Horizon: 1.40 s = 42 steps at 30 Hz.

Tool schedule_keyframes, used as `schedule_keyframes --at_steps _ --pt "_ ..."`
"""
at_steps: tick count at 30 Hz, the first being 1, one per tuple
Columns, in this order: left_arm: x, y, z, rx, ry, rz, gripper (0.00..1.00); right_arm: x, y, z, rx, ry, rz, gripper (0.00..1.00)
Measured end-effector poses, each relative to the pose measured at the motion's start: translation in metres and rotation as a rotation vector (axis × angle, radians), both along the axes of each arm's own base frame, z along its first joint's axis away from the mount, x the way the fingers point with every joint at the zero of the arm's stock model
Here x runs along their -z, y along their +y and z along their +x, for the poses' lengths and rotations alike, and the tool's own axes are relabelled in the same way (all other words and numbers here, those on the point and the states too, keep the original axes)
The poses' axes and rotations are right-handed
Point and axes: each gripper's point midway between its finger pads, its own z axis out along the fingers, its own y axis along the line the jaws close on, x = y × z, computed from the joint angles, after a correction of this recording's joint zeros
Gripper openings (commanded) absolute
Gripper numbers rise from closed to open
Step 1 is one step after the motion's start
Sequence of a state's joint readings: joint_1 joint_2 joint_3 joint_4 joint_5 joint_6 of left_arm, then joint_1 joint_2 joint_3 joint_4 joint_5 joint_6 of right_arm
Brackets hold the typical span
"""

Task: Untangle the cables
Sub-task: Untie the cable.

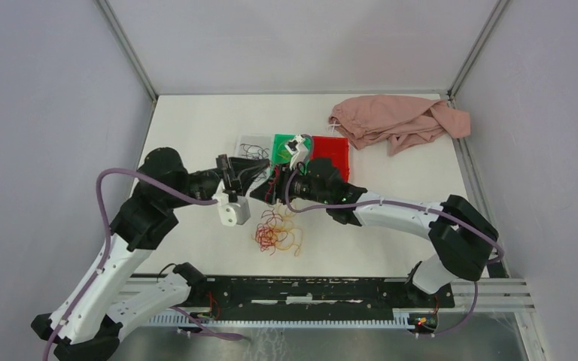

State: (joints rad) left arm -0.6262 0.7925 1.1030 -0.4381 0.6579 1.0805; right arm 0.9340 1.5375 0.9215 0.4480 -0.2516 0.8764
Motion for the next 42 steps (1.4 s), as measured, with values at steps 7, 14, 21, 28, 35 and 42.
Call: schedule_keyframes --at_steps 7,14,21,28,35,42 --pt "-0.097 0.004 -0.007 -0.002 -0.171 -0.159 0.03 0.034 0.007 0.004 0.015 0.049 -0.059 0.54" --pt "-0.151 0.011 -0.008 -0.032 -0.278 -0.242 0.03 0.052 0.015 -0.007 -0.004 0.077 -0.084 0.51" --pt "-0.180 0.017 0.009 -0.119 -0.372 -0.275 0.03 0.090 0.000 -0.017 0.039 0.105 -0.150 0.46" --pt "-0.201 0.028 0.035 -0.259 -0.444 -0.318 0.03 0.137 -0.034 -0.019 0.133 0.123 -0.269 0.55" --pt "-0.200 0.037 0.019 -0.247 -0.453 -0.325 0.03 0.053 -0.059 -0.011 0.203 -0.051 -0.205 0.70" --pt "-0.197 0.041 0.003 -0.211 -0.455 -0.321 0.03 -0.049 -0.071 -0.009 0.216 -0.281 -0.097 0.73"
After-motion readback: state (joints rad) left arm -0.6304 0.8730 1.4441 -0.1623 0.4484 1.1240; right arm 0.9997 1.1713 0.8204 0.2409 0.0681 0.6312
